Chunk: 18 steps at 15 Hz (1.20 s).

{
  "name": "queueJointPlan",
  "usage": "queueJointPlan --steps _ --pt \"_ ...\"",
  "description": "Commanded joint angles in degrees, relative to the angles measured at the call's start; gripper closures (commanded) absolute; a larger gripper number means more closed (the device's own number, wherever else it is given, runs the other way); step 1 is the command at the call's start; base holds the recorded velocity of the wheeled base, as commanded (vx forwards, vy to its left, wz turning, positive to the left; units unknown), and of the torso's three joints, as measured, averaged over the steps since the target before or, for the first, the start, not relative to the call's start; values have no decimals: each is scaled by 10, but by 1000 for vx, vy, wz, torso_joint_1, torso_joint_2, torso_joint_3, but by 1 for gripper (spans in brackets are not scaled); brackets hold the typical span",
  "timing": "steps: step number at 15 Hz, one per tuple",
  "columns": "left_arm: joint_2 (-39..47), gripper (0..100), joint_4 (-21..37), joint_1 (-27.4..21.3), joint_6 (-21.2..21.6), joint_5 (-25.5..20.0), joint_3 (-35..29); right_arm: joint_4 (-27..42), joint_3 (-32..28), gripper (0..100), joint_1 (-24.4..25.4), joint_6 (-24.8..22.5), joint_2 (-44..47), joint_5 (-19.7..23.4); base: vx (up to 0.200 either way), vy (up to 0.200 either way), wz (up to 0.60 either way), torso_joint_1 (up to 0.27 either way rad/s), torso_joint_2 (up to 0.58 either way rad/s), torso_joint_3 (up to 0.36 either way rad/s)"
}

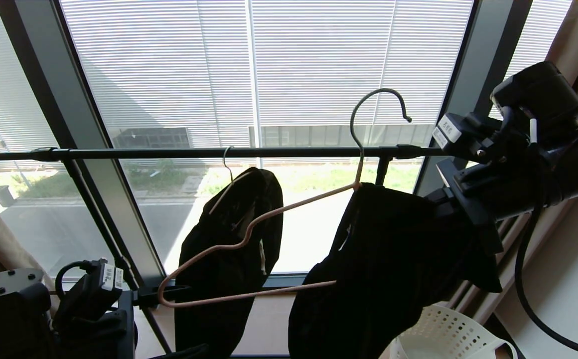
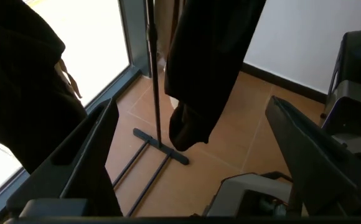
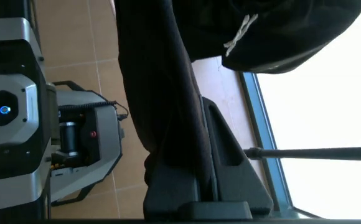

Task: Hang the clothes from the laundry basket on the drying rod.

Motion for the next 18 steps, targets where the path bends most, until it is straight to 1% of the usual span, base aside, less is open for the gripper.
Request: queueJointPlan --steps 1,3,4,5,8,9,10,12,14,18 --pt "32 0 -1 -17 0 0 0 -1 0 100 37 -1 -9 2 0 0 0 0 0 0" --pt "33 0 -2 -36 -3 0 0 0 0 100 60 -1 -8 2 0 0 0 0 0 0" --pt "33 0 -2 -36 -3 0 0 0 0 100 60 -1 -8 2 0 0 0 0 0 0" --pt "34 0 -10 -70 -6 0 0 -1 8 100 80 0 -9 -1 0 0 0 0 0 0" --pt "61 0 -42 -115 -13 0 0 -1 9 100 102 1 -12 -2 0 0 0 0 0 0" --pt "69 0 -64 -132 -27 1 0 -1 8 100 107 0 -12 -3 0 0 0 0 0 0" --pt "78 0 -98 -159 -56 1 -1 -1 8 100 114 0 -12 -3 0 0 0 0 0 0" --pt "103 0 -141 -198 -105 2 -11 -1 8 100 124 1 -12 -7 0 0 0 0 0 0" --pt "115 0 -141 -204 -108 4 -10 -2 8 100 125 1 -10 -17 0 0 0 0 0 0" --pt "115 0 -141 -206 -110 4 -12 -2 1 100 138 1 -4 -18 0 0 0 0 0 0"
